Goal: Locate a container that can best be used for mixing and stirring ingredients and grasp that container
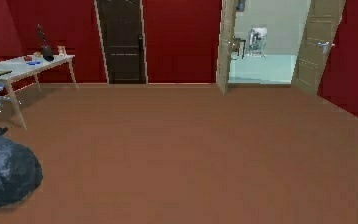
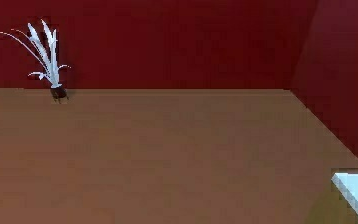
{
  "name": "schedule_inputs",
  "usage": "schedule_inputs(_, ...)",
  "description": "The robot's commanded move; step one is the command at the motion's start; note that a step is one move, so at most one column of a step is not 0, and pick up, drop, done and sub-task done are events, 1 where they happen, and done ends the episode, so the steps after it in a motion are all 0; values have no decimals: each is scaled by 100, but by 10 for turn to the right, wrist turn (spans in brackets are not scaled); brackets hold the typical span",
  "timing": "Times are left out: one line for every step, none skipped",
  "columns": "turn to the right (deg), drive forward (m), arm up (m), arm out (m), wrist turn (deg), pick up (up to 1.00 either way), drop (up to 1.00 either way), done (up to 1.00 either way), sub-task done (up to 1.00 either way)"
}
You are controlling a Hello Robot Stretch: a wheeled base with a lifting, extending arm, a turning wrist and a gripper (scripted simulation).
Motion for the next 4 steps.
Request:
schedule_inputs(-450,0,0,0,0,0,0,0,0)
schedule_inputs(-390,0,0,0,0,0,0,0,0)
schedule_inputs(0,35,0,0,0,0,0,0,0)
schedule_inputs(-330,0,0,0,0,0,0,0,0)
